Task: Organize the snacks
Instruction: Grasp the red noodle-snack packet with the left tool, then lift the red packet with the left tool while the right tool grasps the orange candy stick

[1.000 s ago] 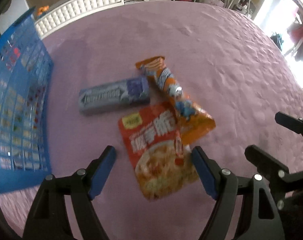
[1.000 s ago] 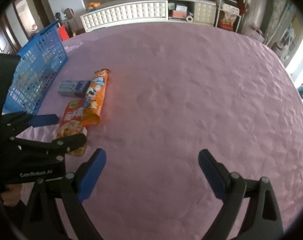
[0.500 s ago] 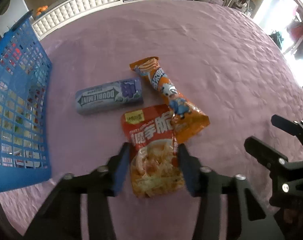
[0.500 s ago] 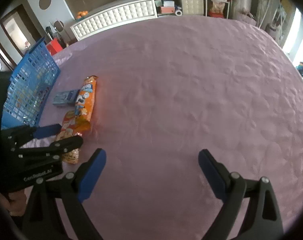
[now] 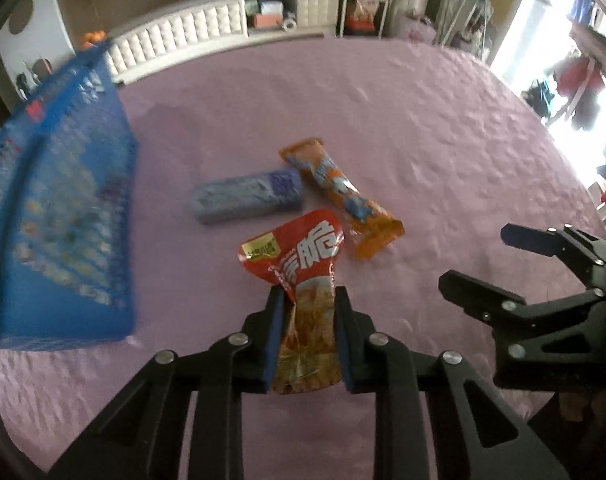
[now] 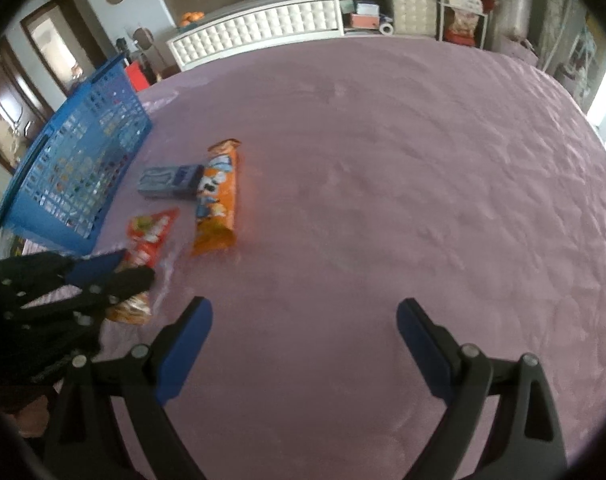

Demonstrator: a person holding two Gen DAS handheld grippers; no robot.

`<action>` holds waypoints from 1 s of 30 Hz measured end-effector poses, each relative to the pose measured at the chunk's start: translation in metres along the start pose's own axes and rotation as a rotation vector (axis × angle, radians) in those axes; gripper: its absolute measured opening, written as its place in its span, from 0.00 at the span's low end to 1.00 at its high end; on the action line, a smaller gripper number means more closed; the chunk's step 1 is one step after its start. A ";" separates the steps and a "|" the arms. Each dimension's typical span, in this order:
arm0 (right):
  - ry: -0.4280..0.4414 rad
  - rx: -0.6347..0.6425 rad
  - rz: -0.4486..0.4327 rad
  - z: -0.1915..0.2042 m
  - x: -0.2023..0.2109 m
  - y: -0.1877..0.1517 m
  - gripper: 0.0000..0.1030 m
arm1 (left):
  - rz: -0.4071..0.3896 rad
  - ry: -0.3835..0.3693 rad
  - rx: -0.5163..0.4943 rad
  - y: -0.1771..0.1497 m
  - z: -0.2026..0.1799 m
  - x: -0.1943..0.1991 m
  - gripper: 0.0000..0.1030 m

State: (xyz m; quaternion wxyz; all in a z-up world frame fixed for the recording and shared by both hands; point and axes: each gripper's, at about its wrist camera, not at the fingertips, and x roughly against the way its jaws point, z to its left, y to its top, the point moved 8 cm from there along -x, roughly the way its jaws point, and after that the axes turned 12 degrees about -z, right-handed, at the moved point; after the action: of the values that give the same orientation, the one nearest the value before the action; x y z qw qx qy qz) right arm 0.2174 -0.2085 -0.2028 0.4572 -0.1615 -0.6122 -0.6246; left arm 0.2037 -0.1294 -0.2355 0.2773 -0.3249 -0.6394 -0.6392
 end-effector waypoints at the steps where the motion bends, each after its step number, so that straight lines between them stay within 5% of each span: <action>1: 0.011 0.010 -0.001 0.005 0.000 0.003 0.93 | -0.014 0.004 0.003 0.001 0.003 0.005 0.21; 7: 0.028 0.123 -0.027 0.032 -0.007 0.030 0.91 | -0.077 0.039 0.015 0.011 0.026 0.024 0.21; 13: 0.080 0.205 0.023 0.053 -0.033 0.038 0.70 | -0.093 0.054 0.044 0.016 0.045 0.033 0.21; 30: 0.089 0.207 0.003 0.060 -0.068 0.035 0.53 | -0.061 0.070 0.001 0.017 0.032 0.011 0.21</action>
State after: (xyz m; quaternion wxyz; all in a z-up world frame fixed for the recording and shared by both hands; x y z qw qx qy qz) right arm 0.2585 -0.1221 -0.2213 0.4993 -0.0863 -0.6522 -0.5638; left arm 0.2114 -0.0973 -0.2168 0.2803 -0.2825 -0.6393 -0.6580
